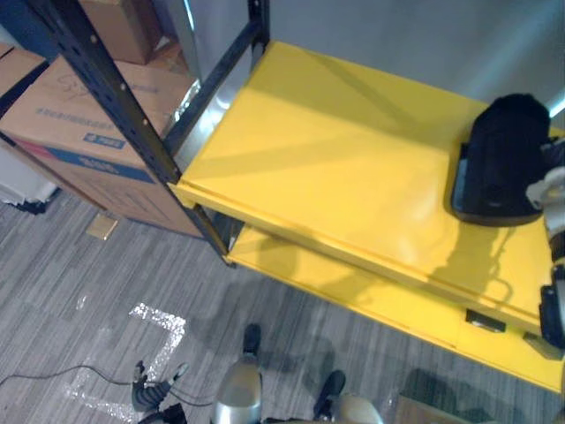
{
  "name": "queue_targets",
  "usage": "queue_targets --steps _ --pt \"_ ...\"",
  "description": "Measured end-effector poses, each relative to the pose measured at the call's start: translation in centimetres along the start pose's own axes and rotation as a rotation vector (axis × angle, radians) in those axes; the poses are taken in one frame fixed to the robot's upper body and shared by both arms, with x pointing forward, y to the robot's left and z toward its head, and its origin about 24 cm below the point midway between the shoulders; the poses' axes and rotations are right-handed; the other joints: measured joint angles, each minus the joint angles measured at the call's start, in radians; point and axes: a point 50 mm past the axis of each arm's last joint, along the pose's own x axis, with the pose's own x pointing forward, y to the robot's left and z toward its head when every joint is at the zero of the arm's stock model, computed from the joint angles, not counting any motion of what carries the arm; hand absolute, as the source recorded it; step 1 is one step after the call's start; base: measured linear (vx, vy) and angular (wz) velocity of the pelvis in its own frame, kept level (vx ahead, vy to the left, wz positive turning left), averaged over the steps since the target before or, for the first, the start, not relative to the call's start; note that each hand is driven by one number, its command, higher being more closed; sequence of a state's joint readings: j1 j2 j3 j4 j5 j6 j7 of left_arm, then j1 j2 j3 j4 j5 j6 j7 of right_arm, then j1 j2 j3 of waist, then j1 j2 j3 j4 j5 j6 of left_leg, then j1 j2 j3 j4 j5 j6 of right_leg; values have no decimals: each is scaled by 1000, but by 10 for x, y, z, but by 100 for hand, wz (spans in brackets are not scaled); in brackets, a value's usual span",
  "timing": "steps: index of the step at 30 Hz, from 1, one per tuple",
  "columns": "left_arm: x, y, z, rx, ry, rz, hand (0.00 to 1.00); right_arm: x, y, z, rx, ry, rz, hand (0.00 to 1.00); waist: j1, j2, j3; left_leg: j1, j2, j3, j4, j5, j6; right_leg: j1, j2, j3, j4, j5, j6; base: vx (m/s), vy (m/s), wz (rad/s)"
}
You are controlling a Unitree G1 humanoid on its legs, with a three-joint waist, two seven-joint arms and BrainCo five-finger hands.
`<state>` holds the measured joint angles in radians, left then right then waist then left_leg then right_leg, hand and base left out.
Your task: Walk over and take plastic housings, then place them on the shelf
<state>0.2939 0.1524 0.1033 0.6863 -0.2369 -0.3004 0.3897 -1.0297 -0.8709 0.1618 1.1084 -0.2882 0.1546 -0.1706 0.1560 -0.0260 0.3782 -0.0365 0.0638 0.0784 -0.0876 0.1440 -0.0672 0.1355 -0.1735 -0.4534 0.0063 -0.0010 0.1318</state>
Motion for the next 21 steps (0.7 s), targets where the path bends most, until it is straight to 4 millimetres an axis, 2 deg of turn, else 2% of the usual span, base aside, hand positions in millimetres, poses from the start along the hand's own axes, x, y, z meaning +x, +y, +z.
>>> queue_targets --steps 5,7,12,16,21 --pt "0 0 0 4 7 0 0 0 0 9 -6 -49 18 100 1 4 2 -17 2 -4 0 1 0 -18 2 -1 2 1 -1 -12 -5 0" --pt "1 -1 2 0 -3 -3 0 3 -9 20 17 -71 -4 100 0 12 31 -28 4 -8 4 7 0 -31 2 -2 8 2 -3 -35 -6 3" --pt "4 1 9 3 -28 -3 0 5 -21 27 60 -80 -30 100 8 25 65 -64 4 -16 4 15 1 -67 2 -9 18 3 -4 -26 -5 6" --pt "9 5 18 9 -61 -2 0 6 -24 28 83 -52 -32 100 22 33 76 -76 2 -17 5 17 1 -80 0 -9 21 2 -6 2 -1 1" --pt "8 2 16 -16 -45 -11 0 8 -37 28 83 -35 -62 100 26 55 88 -96 -2 -18 5 18 3 -106 -2 -8 37 0 -8 0 0 0"
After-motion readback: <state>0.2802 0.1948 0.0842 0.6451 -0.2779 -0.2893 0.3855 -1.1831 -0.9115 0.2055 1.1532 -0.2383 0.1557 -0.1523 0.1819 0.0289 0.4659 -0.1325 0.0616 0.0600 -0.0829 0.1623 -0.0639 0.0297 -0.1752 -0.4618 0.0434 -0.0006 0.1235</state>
